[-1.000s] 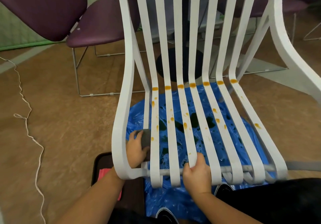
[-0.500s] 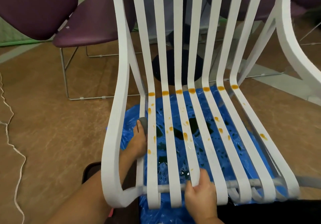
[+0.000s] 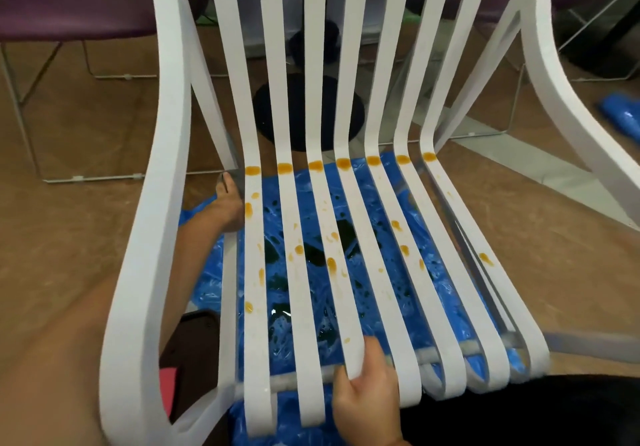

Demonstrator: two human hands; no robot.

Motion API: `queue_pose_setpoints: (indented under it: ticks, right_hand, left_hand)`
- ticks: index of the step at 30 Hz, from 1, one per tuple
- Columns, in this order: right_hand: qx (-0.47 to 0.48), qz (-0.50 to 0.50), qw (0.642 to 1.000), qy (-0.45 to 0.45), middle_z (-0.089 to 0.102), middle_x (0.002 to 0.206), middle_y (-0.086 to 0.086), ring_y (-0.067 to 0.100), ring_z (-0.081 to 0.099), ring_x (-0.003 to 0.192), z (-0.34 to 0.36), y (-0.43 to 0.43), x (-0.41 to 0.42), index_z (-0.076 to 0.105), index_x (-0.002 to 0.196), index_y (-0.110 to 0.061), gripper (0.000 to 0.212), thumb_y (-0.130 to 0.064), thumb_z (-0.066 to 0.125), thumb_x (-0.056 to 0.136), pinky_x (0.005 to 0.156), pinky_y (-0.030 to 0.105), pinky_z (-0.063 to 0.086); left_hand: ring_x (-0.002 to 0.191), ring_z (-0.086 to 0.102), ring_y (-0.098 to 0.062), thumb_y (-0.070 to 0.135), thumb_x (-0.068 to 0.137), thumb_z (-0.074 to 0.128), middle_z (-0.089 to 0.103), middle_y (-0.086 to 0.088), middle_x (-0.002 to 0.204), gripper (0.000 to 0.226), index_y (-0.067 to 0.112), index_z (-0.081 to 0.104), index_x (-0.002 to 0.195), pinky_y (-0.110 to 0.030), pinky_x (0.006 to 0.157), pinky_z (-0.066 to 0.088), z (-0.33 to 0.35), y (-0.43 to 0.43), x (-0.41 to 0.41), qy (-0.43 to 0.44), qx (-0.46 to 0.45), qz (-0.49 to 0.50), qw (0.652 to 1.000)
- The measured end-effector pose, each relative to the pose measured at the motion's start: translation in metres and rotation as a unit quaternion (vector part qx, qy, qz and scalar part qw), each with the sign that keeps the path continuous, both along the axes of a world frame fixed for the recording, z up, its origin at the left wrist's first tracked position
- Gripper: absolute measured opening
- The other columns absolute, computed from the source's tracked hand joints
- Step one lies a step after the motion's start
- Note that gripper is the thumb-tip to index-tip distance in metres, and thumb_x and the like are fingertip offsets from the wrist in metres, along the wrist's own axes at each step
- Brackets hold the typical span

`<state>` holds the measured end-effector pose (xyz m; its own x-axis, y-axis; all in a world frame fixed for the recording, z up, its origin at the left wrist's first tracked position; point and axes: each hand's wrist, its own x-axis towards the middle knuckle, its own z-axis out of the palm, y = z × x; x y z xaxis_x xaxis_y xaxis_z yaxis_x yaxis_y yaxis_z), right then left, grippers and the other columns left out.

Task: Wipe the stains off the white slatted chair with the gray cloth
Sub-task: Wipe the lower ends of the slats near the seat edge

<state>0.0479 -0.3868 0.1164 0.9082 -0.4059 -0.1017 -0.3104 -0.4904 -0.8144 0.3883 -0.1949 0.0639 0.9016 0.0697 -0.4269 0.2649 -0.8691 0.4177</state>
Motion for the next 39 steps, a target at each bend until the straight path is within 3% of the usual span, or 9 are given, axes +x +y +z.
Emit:
queue_pose_setpoints:
  ticks: [5, 10, 14, 24, 27, 30, 33, 37, 39]
  right_hand:
    - [0.018, 0.009, 1.000, 0.022, 0.055, 0.066, -0.007, 0.003, 0.059, 0.073, 0.005, 0.000, 0.001, 0.049, 0.084, -0.032, 0.015, -0.019, 0.055, 0.078, 0.057, 0.010, 0.042]
    - [0.015, 0.012, 0.999, 0.047, 0.057, 0.069, -0.005, 0.007, 0.059, 0.068, 0.008, 0.000, 0.001, 0.050, 0.086, -0.025, 0.017, -0.010, 0.058, 0.083, 0.056, 0.019, 0.047]
    - [0.024, 0.009, 0.998, 0.058, 0.059, 0.073, -0.004, 0.008, 0.059, 0.065, 0.012, 0.000, 0.003, 0.051, 0.088, -0.025, 0.022, -0.005, 0.058, 0.085, 0.057, 0.016, 0.045]
    - [0.029, 0.010, 0.995, 0.094, 0.057, 0.072, -0.003, 0.008, 0.056, 0.061, 0.022, 0.001, 0.003, 0.051, 0.093, -0.017, 0.011, -0.008, 0.057, 0.090, 0.048, 0.014, 0.036]
    - [0.028, 0.009, 0.996, 0.090, 0.058, 0.072, -0.001, 0.011, 0.057, 0.061, 0.023, 0.002, 0.003, 0.051, 0.092, -0.016, 0.011, -0.008, 0.058, 0.090, 0.048, 0.020, 0.037]
    - [0.032, 0.006, 0.996, 0.088, 0.058, 0.073, -0.001, 0.012, 0.057, 0.062, 0.026, 0.002, 0.003, 0.052, 0.093, -0.016, 0.011, -0.007, 0.057, 0.090, 0.048, 0.021, 0.038]
    - [0.038, 0.006, 0.995, 0.090, 0.058, 0.074, 0.000, 0.014, 0.057, 0.063, 0.026, 0.002, 0.003, 0.051, 0.092, -0.016, 0.010, -0.008, 0.057, 0.091, 0.049, 0.024, 0.040]
    - [0.036, 0.004, 0.996, 0.086, 0.058, 0.072, -0.001, 0.012, 0.056, 0.062, 0.024, 0.002, 0.004, 0.051, 0.091, -0.015, 0.010, -0.009, 0.058, 0.091, 0.047, 0.020, 0.035]
    - [0.034, 0.005, 0.995, 0.088, 0.058, 0.071, -0.001, 0.013, 0.056, 0.061, 0.023, 0.002, 0.004, 0.051, 0.091, -0.015, 0.010, -0.008, 0.058, 0.090, 0.047, 0.020, 0.035]
  left_hand:
    - [0.147, 0.020, -0.048, 0.023, 0.107, 0.029, 0.004, -0.019, 0.165, 0.062, 0.017, -0.004, 0.160, -0.060, 0.117, 0.024, -0.006, -0.002, -0.009, -0.030, -0.051, 0.008, 0.998]
    - [0.151, 0.014, -0.039, 0.018, 0.107, 0.031, -0.003, -0.014, 0.167, 0.066, 0.014, -0.009, 0.159, -0.050, 0.120, 0.022, 0.001, -0.001, -0.043, -0.018, -0.019, -0.002, 1.000]
    - [0.143, 0.031, -0.046, -0.006, 0.094, 0.051, 0.000, -0.017, 0.165, 0.092, 0.013, -0.012, 0.158, -0.054, 0.110, 0.037, 0.003, 0.006, -0.089, -0.021, -0.026, -0.025, 0.999]
    - [0.153, -0.002, -0.040, 0.023, 0.093, 0.069, -0.024, -0.022, 0.161, 0.118, 0.014, -0.037, 0.145, -0.044, 0.122, 0.014, -0.001, 0.027, -0.209, 0.047, -0.084, -0.088, 0.991]
    - [0.153, 0.010, -0.034, 0.020, 0.104, 0.049, 0.003, -0.013, 0.166, 0.086, 0.024, -0.018, 0.157, -0.046, 0.125, 0.014, 0.002, 0.037, -0.237, 0.064, -0.139, -0.042, 0.987]
    - [0.132, 0.052, -0.023, 0.036, 0.105, 0.047, 0.049, -0.004, 0.144, 0.068, 0.025, 0.006, 0.158, -0.038, 0.114, 0.040, -0.015, 0.072, -0.243, 0.140, -0.173, -0.035, 0.974]
    - [0.103, 0.070, -0.011, 0.047, 0.103, 0.048, 0.065, 0.013, 0.105, 0.024, 0.037, 0.058, 0.122, -0.010, 0.083, 0.051, -0.033, 0.095, -0.250, 0.226, -0.261, 0.016, 0.938]
    - [0.111, 0.066, -0.024, 0.063, 0.080, 0.061, 0.068, -0.010, 0.121, 0.072, 0.007, 0.062, 0.125, -0.042, 0.102, 0.049, -0.008, 0.080, -0.256, 0.206, -0.204, -0.036, 0.956]
    - [0.111, 0.066, -0.027, 0.061, 0.084, 0.057, 0.070, -0.012, 0.119, 0.067, 0.006, 0.063, 0.122, -0.048, 0.106, 0.046, -0.008, 0.074, -0.252, 0.195, -0.213, -0.023, 0.957]
